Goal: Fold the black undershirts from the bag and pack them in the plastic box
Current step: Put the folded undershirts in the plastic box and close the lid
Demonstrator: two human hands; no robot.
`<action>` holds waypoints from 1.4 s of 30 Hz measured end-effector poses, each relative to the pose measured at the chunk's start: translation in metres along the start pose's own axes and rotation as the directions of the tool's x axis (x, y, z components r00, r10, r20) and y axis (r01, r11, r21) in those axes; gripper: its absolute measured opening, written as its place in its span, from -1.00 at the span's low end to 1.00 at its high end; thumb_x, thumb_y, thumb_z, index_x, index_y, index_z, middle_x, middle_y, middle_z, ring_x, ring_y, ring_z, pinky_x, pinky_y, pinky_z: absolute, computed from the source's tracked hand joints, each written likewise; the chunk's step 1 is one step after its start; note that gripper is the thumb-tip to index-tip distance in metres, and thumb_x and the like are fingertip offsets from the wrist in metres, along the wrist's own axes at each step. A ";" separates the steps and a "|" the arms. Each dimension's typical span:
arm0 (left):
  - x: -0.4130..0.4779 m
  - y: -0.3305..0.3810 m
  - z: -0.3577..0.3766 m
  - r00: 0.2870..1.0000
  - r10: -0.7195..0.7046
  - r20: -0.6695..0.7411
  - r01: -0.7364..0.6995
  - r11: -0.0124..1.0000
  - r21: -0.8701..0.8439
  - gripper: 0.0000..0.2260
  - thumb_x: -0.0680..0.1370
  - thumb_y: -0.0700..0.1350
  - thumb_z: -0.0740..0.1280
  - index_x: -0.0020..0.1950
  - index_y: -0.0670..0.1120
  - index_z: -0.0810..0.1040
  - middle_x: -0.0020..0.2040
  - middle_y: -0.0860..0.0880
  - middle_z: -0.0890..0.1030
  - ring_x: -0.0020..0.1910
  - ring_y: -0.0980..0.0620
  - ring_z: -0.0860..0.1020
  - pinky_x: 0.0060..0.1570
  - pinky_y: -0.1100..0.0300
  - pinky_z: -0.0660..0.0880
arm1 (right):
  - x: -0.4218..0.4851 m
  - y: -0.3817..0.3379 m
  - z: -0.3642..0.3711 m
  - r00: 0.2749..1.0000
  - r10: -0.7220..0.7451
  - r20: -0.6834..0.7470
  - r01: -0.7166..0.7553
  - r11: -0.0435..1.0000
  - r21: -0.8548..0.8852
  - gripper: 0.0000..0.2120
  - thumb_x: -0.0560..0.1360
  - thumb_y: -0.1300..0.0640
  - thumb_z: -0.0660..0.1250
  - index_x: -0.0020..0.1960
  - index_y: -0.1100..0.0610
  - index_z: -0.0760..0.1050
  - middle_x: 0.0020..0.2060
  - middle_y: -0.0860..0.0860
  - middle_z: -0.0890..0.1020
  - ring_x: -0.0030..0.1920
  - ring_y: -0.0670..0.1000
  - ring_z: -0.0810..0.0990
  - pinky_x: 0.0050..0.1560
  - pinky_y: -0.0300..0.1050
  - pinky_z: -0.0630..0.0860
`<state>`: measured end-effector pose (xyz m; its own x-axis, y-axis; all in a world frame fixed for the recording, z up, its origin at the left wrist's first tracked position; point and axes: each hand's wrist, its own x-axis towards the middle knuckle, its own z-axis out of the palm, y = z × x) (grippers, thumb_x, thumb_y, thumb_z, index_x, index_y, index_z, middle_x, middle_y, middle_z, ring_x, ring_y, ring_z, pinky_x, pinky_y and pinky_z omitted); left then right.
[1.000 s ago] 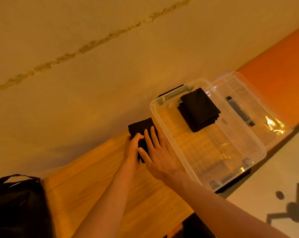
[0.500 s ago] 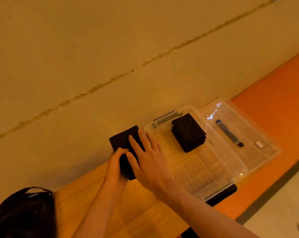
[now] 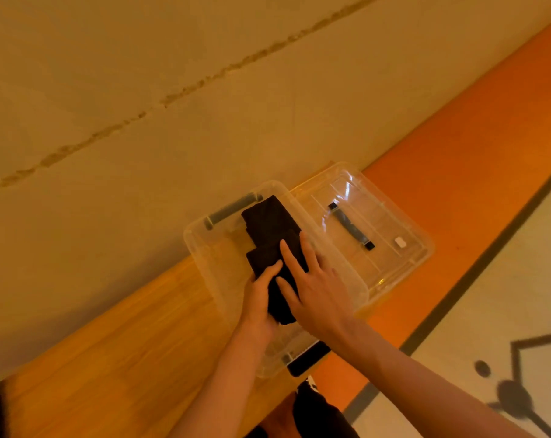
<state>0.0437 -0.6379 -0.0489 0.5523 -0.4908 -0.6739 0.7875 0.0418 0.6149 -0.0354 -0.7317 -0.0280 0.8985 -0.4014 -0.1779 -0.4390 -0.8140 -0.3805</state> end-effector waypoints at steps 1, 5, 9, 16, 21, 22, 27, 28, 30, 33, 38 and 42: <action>0.008 -0.010 0.004 1.000 -0.017 0.003 0.017 1.000 0.003 -0.65 0.54 0.00 0.44 0.33 0.02 0.62 0.22 -0.17 0.67 0.17 -0.25 0.65 0.25 -0.28 0.52 | -0.001 0.012 0.004 1.000 0.006 0.024 -0.005 1.000 -0.028 -0.36 0.58 -0.36 -0.28 0.61 -0.22 -0.28 0.62 0.00 -0.29 0.62 0.16 -0.05 0.56 0.11 0.17; 0.036 -0.043 0.015 0.999 -0.036 -0.035 0.037 0.999 0.020 -0.61 0.52 -0.04 0.48 0.34 0.01 0.61 0.22 -0.14 0.67 0.15 -0.21 0.67 0.17 -0.19 0.59 | -0.004 0.050 0.022 0.997 0.026 0.077 -0.017 0.993 -0.118 -0.36 0.62 -0.33 -0.23 0.63 -0.13 -0.23 0.62 0.06 -0.26 0.61 0.18 -0.23 0.61 0.14 -0.03; 0.052 -0.062 0.017 0.993 -0.045 -0.108 0.048 0.999 0.021 -0.61 0.56 -0.08 0.45 0.39 0.00 0.55 0.17 -0.09 0.70 0.12 -0.12 0.69 0.01 -0.04 0.64 | -0.007 0.064 0.037 0.995 0.004 0.103 0.016 0.981 -0.193 -0.36 0.65 -0.25 -0.18 0.64 0.02 0.00 0.62 0.15 -0.05 0.62 0.19 -0.11 0.58 0.14 0.02; 0.075 -0.067 0.014 0.982 -0.045 -0.184 0.042 0.999 -0.022 -0.62 0.53 -0.13 0.49 0.34 -0.03 0.57 0.11 -0.10 0.72 0.04 -0.11 0.71 -0.11 0.02 0.64 | 0.004 0.062 0.040 0.978 -0.008 0.206 0.045 0.984 -0.174 -0.34 0.71 -0.14 -0.04 0.63 0.13 -0.24 0.60 0.10 -0.24 0.59 0.09 -0.31 0.60 0.03 -0.22; 0.083 -0.069 0.016 0.973 0.014 -0.229 -0.013 1.000 0.006 -0.72 0.55 -0.12 0.48 0.24 0.02 0.59 0.08 -0.06 0.72 -0.01 -0.04 0.72 -0.04 0.01 0.66 | 0.020 0.062 0.046 0.965 0.031 0.261 0.023 0.979 -0.202 -0.33 0.70 -0.17 -0.04 0.63 0.12 -0.25 0.61 0.10 -0.24 0.58 0.08 -0.34 0.59 0.03 -0.22; 0.083 -0.071 0.016 0.967 0.036 -0.251 -0.030 0.999 0.027 -0.71 0.54 -0.10 0.49 0.25 0.02 0.58 0.09 -0.05 0.72 0.01 -0.04 0.71 -0.02 0.00 0.66 | 0.022 0.063 0.049 0.964 0.033 0.265 0.022 0.979 -0.201 -0.32 0.70 -0.18 -0.03 0.63 0.11 -0.25 0.62 0.09 -0.24 0.59 0.09 -0.33 0.59 0.03 -0.20; 0.081 -0.080 0.013 0.910 0.211 -0.357 -0.102 0.948 0.300 -0.58 0.59 0.04 0.42 0.41 -0.04 0.48 0.23 -0.02 0.63 0.18 -0.02 0.62 0.08 0.06 0.63 | 0.022 0.065 0.055 0.943 0.051 0.330 0.023 0.976 -0.216 -0.29 0.68 -0.20 0.02 0.63 0.03 -0.28 0.61 0.10 -0.29 0.60 0.12 -0.31 0.61 0.10 -0.11; 0.080 -0.081 0.012 0.907 0.229 -0.355 -0.103 0.935 0.340 -0.58 0.61 0.06 0.38 0.45 -0.01 0.46 0.29 -0.02 0.59 0.22 -0.01 0.59 0.12 0.06 0.61 | 0.022 0.065 0.055 0.938 0.057 0.341 0.022 0.974 -0.224 -0.28 0.68 -0.21 0.02 0.63 0.03 -0.28 0.60 0.10 -0.30 0.60 0.12 -0.32 0.61 0.11 -0.09; 0.076 -0.084 0.009 0.922 0.211 -0.325 -0.070 0.915 0.396 -0.56 0.66 0.10 0.28 0.52 0.04 0.39 0.42 0.00 0.48 0.36 -0.04 0.50 0.28 -0.03 0.53 | 0.022 0.064 0.054 0.930 0.072 0.360 0.012 0.974 -0.226 -0.25 0.67 -0.23 0.05 0.64 0.03 -0.28 0.60 0.13 -0.32 0.60 0.15 -0.31 0.61 0.12 -0.07; 0.064 -0.089 0.005 0.974 0.017 -0.226 0.056 0.948 0.313 -0.51 0.68 0.17 0.19 0.61 0.17 0.22 0.56 0.03 0.34 0.50 -0.08 0.35 0.42 -0.18 0.39 | 0.019 0.059 0.054 0.918 0.136 0.372 -0.081 0.984 -0.160 -0.24 0.67 -0.19 0.09 0.64 0.03 -0.29 0.58 0.23 -0.31 0.61 0.24 -0.22 0.59 0.15 0.05; 0.055 -0.089 0.016 0.986 0.023 -0.166 0.027 0.957 0.289 -0.50 0.72 0.08 0.14 0.64 0.19 0.08 0.61 0.02 0.25 0.54 -0.07 0.31 0.44 -0.17 0.38 | 0.021 0.055 0.055 0.896 0.186 0.404 -0.154 0.982 -0.111 -0.19 0.65 -0.05 0.22 0.64 0.00 -0.29 0.58 0.27 -0.28 0.58 0.35 0.00 0.48 0.17 0.31; 0.053 -0.087 0.021 0.991 -0.029 -0.127 0.059 0.968 0.242 -0.36 0.66 0.26 0.12 0.66 0.19 -0.10 0.66 0.02 0.06 0.60 -0.08 0.17 0.51 -0.17 0.28 | 0.028 0.059 0.051 0.909 0.136 0.393 -0.129 0.991 -0.045 -0.22 0.66 -0.03 0.23 0.65 -0.02 -0.24 0.60 0.24 -0.23 0.54 0.34 0.15 0.43 0.12 0.38</action>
<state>-0.0013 -0.6857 -0.1295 0.5598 -0.3772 -0.7378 0.7289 -0.1992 0.6550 -0.0356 -0.7701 -0.1014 0.7603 -0.3106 -0.5706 -0.5511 -0.7734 -0.3133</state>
